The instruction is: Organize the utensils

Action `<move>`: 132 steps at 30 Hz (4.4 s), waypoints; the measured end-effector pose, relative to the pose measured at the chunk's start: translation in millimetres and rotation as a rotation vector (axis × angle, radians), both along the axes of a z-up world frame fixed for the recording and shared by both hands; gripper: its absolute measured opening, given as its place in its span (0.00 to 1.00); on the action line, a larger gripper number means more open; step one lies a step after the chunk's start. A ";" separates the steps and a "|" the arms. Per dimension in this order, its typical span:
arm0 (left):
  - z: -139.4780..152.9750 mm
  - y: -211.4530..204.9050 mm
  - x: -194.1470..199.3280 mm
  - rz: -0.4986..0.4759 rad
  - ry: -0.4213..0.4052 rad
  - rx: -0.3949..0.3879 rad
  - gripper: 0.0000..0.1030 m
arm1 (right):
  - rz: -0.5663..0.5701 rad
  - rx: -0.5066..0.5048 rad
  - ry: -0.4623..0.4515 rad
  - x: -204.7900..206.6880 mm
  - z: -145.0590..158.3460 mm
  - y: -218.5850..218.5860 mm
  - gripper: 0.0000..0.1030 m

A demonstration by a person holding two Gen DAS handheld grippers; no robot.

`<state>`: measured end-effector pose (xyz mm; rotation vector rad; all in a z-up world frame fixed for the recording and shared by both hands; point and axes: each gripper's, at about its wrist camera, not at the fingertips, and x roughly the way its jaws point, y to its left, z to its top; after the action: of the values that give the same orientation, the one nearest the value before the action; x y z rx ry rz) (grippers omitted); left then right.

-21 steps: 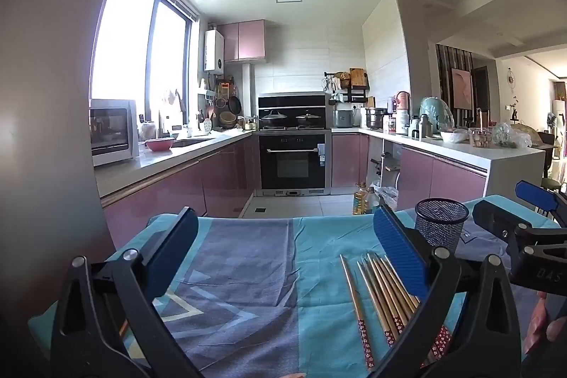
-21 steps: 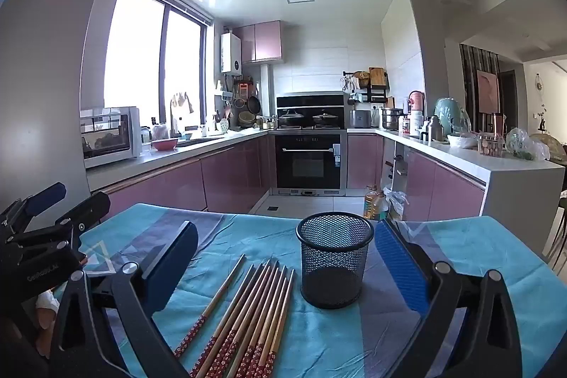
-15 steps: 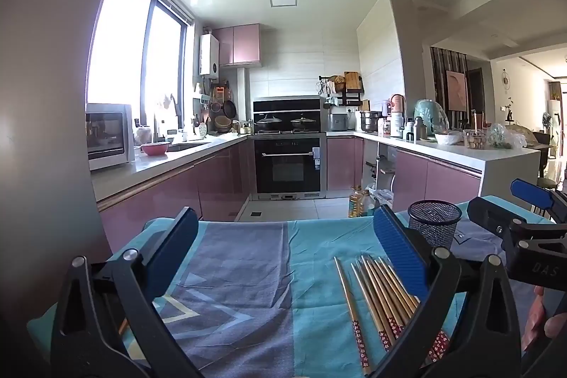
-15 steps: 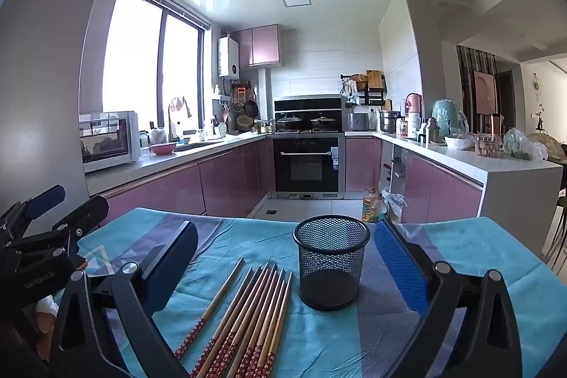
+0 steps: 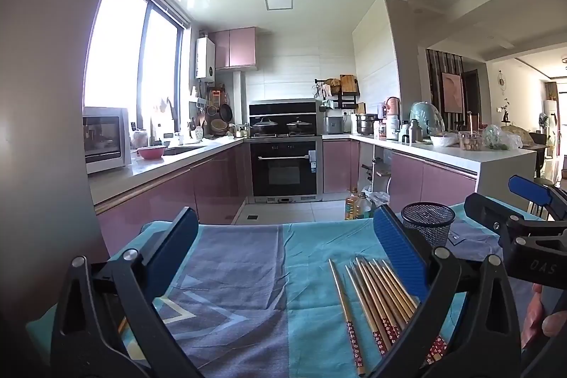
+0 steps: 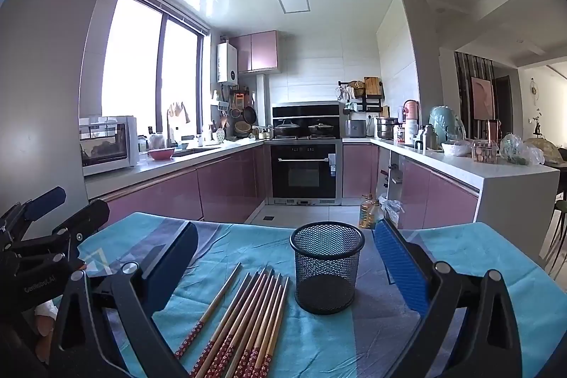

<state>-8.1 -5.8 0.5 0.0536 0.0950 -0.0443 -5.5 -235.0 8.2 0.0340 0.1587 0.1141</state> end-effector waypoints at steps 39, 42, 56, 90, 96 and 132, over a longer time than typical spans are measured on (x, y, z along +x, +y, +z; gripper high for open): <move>0.9 -2.5 -3.7 -0.005 -0.009 0.003 0.95 | -0.005 0.013 -0.005 -2.8 -1.5 1.5 0.94; 1.0 -2.5 -3.9 -0.004 -0.011 0.003 0.95 | -0.006 0.011 -0.005 -2.7 -1.2 1.3 0.94; 0.6 -2.6 -4.0 -0.004 -0.011 0.003 0.95 | -0.008 0.014 -0.002 -1.8 -1.7 1.4 0.94; -4.4 -8.8 0.4 -0.006 0.024 0.007 0.95 | -0.002 0.021 0.007 2.5 -4.0 -1.0 0.94; -2.5 -8.2 4.5 -0.004 0.044 0.006 0.95 | -0.001 0.025 0.012 3.3 -4.7 -2.4 0.94; -77.1 -29.5 97.1 -0.175 0.597 0.107 0.77 | 0.124 -0.022 0.568 73.3 -79.2 -4.1 0.70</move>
<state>89.0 -35.3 -76.6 0.1546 0.6898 -0.2302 67.8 -239.1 -71.0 0.0338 0.7298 0.2248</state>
